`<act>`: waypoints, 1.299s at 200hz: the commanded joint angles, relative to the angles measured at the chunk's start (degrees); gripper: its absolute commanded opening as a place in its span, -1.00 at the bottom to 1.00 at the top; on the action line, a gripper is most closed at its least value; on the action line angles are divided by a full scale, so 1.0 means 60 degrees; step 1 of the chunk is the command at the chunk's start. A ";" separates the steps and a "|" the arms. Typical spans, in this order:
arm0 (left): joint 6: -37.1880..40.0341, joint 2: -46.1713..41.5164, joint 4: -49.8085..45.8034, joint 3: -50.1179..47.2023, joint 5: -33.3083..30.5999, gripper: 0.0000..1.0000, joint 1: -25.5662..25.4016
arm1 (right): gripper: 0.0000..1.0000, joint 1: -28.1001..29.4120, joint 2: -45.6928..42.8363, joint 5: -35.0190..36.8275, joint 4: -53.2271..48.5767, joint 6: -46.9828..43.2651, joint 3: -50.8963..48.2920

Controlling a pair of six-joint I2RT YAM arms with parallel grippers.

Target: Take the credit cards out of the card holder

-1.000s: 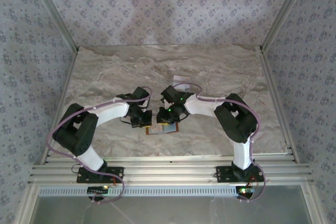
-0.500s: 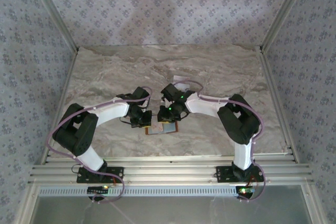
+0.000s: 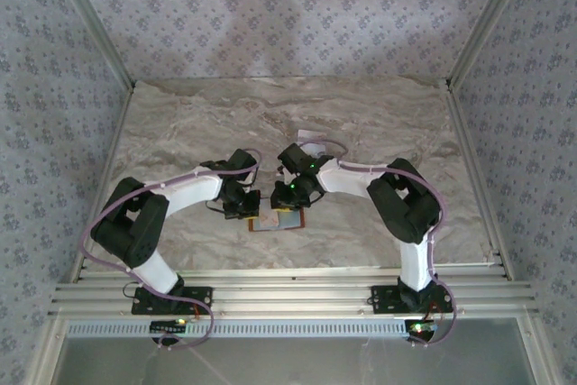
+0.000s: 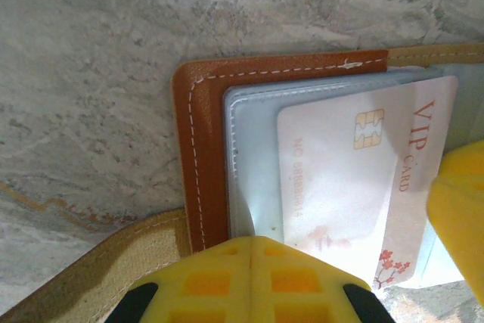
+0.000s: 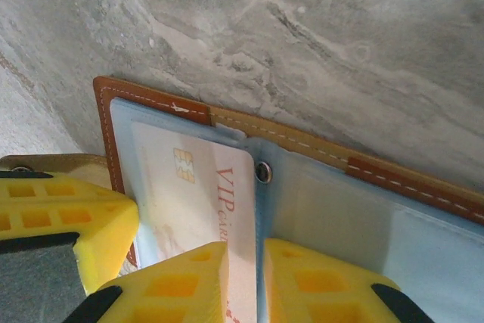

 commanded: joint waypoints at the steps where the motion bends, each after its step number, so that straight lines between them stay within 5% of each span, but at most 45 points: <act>1: 0.0138 0.0337 -0.0701 0.0003 -0.0661 -0.95 -0.0057 | -0.59 -0.0014 0.0168 -0.0384 0.0282 -0.0111 0.0010; 260: 0.0431 0.1142 -0.1531 0.0425 -0.1553 -0.96 -0.0428 | -0.76 -0.0132 -0.0139 -0.2195 0.2526 0.0855 -0.1049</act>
